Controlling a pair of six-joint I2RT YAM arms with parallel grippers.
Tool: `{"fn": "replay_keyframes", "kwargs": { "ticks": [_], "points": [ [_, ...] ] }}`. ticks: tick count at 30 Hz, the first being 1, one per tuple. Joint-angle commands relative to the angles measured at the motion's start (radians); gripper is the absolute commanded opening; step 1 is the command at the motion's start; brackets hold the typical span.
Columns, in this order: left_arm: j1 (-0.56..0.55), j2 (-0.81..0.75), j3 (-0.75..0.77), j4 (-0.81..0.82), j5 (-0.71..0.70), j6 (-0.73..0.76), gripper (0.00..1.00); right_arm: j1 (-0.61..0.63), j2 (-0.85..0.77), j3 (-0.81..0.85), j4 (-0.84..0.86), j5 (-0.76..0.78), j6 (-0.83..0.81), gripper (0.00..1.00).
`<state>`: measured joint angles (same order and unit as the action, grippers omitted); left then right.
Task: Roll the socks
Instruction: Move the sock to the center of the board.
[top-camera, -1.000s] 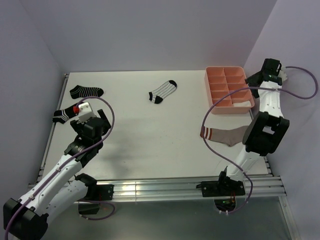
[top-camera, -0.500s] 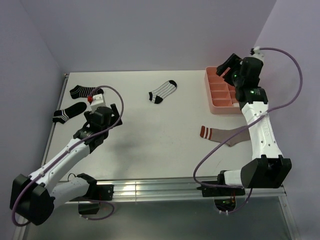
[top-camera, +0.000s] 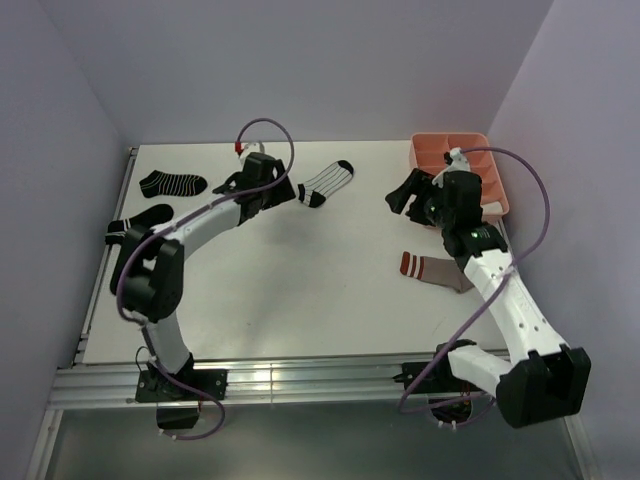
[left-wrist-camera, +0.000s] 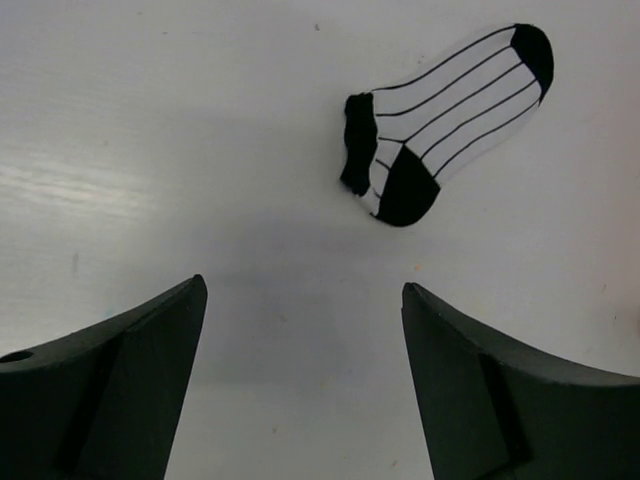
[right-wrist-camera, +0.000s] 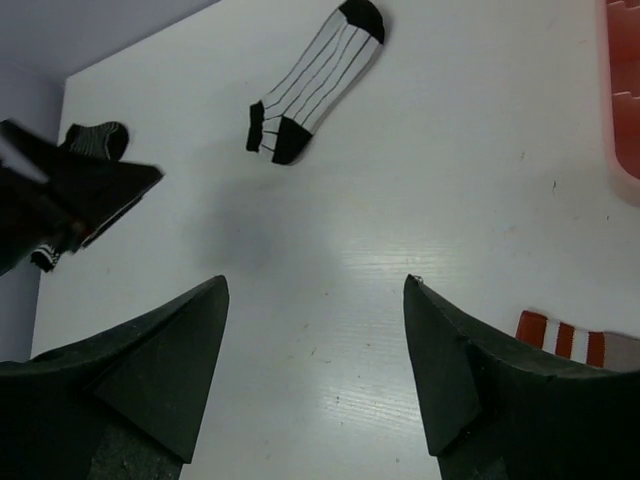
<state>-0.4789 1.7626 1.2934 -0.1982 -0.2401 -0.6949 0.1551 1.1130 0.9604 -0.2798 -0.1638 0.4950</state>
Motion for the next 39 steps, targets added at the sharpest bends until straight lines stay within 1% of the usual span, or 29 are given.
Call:
{"fn": "replay_keyframes", "kwargs": {
  "ticks": [1, 2, 4, 7, 8, 10, 13, 14, 22, 25, 26, 29, 31, 32, 33, 34, 35, 36, 37, 38, 39],
  "points": [
    [0.003, 0.145, 0.163, 0.034, 0.091, -0.075, 0.82, 0.012, -0.111, -0.044, 0.042, -0.037, 0.014, 0.77],
    [0.003, 0.175, 0.187, 0.049, 0.100, -0.083, 0.79, 0.014, -0.128, -0.072, 0.036, -0.039, 0.014, 0.77],
    [0.003, 0.254, 0.254, 0.051, 0.114, -0.086, 0.76, 0.017, -0.174, -0.092, 0.016, -0.039, 0.010, 0.77],
    [0.003, 0.346, 0.329, 0.034, 0.127, -0.097, 0.69, 0.017, -0.220, -0.120, -0.018, -0.037, 0.001, 0.77],
    [0.003, 0.366, 0.343, 0.031, 0.130, -0.098, 0.65, 0.015, -0.238, -0.126, -0.025, -0.039, -0.006, 0.77],
    [0.003, 0.412, 0.369, 0.034, 0.125, -0.100, 0.63, 0.017, -0.254, -0.134, -0.036, -0.045, -0.004, 0.77],
    [0.003, 0.454, 0.383, 0.054, 0.127, -0.101, 0.56, 0.017, -0.268, -0.144, -0.045, -0.052, -0.006, 0.77],
    [0.003, 0.463, 0.388, 0.063, 0.131, -0.097, 0.52, 0.017, -0.269, -0.147, -0.051, -0.054, -0.009, 0.77],
    [0.003, 0.546, 0.408, 0.103, 0.133, -0.106, 0.46, 0.017, -0.285, -0.161, -0.075, -0.056, -0.026, 0.77],
    [0.005, 0.561, 0.397, 0.118, 0.145, -0.115, 0.39, 0.017, -0.291, -0.170, -0.085, -0.051, -0.027, 0.77],
    [0.005, 0.561, 0.391, 0.120, 0.151, -0.121, 0.35, 0.017, -0.292, -0.173, -0.090, -0.049, -0.030, 0.77],
    [0.005, 0.528, 0.321, 0.157, 0.176, -0.143, 0.21, 0.017, -0.297, -0.187, -0.088, -0.049, -0.029, 0.76],
    [0.005, 0.468, 0.230, 0.171, 0.185, -0.158, 0.15, 0.017, -0.297, -0.195, -0.085, -0.052, -0.029, 0.76],
    [0.003, 0.444, 0.195, 0.174, 0.182, -0.185, 0.08, 0.017, -0.294, -0.198, -0.079, -0.054, -0.024, 0.76],
    [0.003, 0.413, 0.116, 0.175, 0.177, -0.205, 0.04, 0.018, -0.294, -0.199, -0.075, -0.059, -0.023, 0.76],
    [0.003, 0.349, 0.071, 0.180, 0.176, -0.228, 0.01, 0.018, -0.292, -0.209, -0.070, -0.060, -0.021, 0.76],
    [0.005, 0.315, 0.023, 0.186, 0.179, -0.277, 0.01, 0.020, -0.286, -0.210, -0.061, -0.062, -0.018, 0.75],
    [0.002, 0.278, -0.081, 0.189, 0.188, -0.307, 0.01, 0.021, -0.283, -0.216, -0.055, -0.063, -0.016, 0.75],
    [0.002, 0.206, -0.135, 0.241, 0.200, -0.355, 0.01, 0.024, -0.279, -0.224, -0.049, -0.066, -0.013, 0.75],
    [-0.001, 0.172, -0.235, 0.256, 0.214, -0.376, 0.01, 0.030, -0.269, -0.230, -0.038, -0.068, -0.010, 0.75],
    [-0.004, 0.141, -0.279, 0.270, 0.231, -0.394, 0.01, 0.035, -0.263, -0.233, -0.032, -0.068, -0.006, 0.75]
  ]
}}
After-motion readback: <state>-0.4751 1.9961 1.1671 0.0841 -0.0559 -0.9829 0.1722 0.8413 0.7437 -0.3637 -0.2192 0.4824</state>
